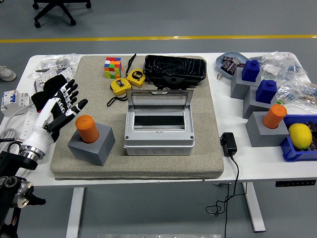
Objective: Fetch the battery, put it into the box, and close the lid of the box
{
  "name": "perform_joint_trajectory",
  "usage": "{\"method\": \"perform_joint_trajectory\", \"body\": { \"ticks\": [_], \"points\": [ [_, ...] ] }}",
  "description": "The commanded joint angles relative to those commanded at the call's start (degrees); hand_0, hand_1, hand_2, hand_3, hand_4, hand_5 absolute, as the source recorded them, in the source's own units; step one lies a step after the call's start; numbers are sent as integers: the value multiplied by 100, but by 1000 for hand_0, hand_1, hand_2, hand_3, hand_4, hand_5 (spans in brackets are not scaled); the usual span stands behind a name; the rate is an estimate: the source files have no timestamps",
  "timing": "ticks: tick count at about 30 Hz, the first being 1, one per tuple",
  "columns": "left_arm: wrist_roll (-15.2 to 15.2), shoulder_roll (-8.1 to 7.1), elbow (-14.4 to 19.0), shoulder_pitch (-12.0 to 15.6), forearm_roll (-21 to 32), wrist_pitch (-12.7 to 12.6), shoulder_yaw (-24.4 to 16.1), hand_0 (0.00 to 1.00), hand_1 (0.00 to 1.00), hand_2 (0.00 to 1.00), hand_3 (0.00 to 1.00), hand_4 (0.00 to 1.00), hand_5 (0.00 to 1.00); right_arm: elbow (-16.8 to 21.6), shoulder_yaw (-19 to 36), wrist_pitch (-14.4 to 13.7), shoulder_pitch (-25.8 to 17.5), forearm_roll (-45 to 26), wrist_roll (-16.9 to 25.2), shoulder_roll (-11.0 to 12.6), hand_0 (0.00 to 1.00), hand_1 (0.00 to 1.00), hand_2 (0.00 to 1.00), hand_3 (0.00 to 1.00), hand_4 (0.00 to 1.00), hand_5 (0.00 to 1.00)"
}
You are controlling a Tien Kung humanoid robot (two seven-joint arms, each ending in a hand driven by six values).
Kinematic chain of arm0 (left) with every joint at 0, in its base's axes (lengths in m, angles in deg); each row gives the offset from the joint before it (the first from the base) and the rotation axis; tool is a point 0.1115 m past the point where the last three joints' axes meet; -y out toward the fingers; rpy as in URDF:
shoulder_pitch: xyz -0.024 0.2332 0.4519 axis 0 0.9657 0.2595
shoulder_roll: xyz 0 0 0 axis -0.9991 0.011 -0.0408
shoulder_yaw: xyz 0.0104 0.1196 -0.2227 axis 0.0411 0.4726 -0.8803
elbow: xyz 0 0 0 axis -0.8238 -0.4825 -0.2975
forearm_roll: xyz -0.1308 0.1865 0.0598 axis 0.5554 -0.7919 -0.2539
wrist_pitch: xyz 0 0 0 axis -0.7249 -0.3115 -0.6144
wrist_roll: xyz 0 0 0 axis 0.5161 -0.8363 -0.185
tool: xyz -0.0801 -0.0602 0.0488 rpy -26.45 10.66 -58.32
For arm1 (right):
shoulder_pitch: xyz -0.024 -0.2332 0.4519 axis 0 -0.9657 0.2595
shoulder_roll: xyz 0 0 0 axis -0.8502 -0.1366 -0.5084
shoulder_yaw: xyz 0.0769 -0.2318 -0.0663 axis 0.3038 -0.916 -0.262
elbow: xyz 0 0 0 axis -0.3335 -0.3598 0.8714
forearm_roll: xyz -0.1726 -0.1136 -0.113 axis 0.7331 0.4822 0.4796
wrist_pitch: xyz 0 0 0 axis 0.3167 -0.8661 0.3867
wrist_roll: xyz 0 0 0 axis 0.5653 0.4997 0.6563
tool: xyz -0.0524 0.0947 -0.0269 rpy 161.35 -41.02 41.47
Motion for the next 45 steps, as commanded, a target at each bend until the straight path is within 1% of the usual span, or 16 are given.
{"method": "perform_joint_trajectory", "body": {
  "ticks": [6, 7, 12, 13, 18, 19, 24, 25, 30, 31, 36, 37, 42, 43, 45],
  "points": [
    [50, 14, 85, 68, -67, -6, 74, 998, 998, 998, 998, 998, 465, 0, -24, 0, 16, -32, 18, 0, 790, 727, 721, 756, 998, 917],
    [63, 22, 99, 74, -82, -9, 94, 998, 998, 998, 998, 998, 303, 0, -16, -1, 17, -30, 18, -1, 786, 726, 719, 755, 998, 918],
    [98, 34, 97, 78, -111, -10, 206, 998, 998, 998, 998, 998, 303, 0, -4, -4, 16, -38, 12, -7, 786, 726, 719, 755, 998, 918],
    [103, 34, 97, 81, -119, -10, 221, 998, 998, 998, 998, 998, 218, 0, -4, -5, 16, -40, 12, -8, 784, 724, 718, 754, 998, 920],
    [125, 53, 103, 111, -147, -5, 305, 998, 998, 998, 998, 998, 218, 0, -24, -7, 17, -80, 26, -7, 784, 724, 718, 754, 998, 920],
    [128, 58, 105, 120, -158, -7, 318, 997, 998, 998, 990, 998, 139, 0, -25, -8, 18, -83, 26, -7, 782, 723, 718, 755, 998, 929],
    [133, 88, 115, 160, -206, -11, 362, 997, 998, 998, 990, 998, 139, 0, -33, -14, 23, -115, 36, -4, 782, 723, 718, 755, 998, 929],
    [132, 91, 116, 168, -210, -11, 370, 988, 998, 998, 955, 998, 120, 0, -30, -16, 24, -116, 37, -3, 783, 722, 715, 754, 998, 936],
    [119, 101, 108, 192, -215, -50, 424, 988, 998, 998, 955, 998, 120, 0, -43, -20, 31, -150, 60, -5, 783, 722, 715, 754, 998, 936],
    [117, 102, 105, 193, -210, -56, 434, 969, 980, 921, 861, 998, 66, 0, -46, -20, 32, -155, 63, -6, 779, 719, 715, 753, 998, 957],
    [55, 112, 46, 191, -131, -191, 551, 969, 980, 921, 861, 998, 66, 0, -55, -21, 31, -171, 73, -6, 779, 719, 715, 753, 998, 957],
    [48, 112, 38, 190, -118, -206, 574, 827, 891, 815, 720, 998, 11, 0, -51, -22, 31, -168, 73, -6, 777, 719, 714, 753, 998, 967],
    [-7, 125, -3, 173, -45, -329, 662, 827, 891, 815, 720, 998, 11, 0, -33, -22, 26, -148, 59, -3, 777, 719, 714, 753, 998, 967],
    [-14, 125, -7, 171, -35, -346, 673, 734, 798, 707, 681, 998, 2, 0, -35, -21, 25, -149, 58, -2, 777, 718, 714, 753, 998, 964],
    [-37, 126, -31, 162, 21, -408, 718, 734, 798, 707, 681, 998, 2, 0, -23, -22, 23, -138, 55, -4, 777, 718, 714, 753, 998, 964]
  ]
}}
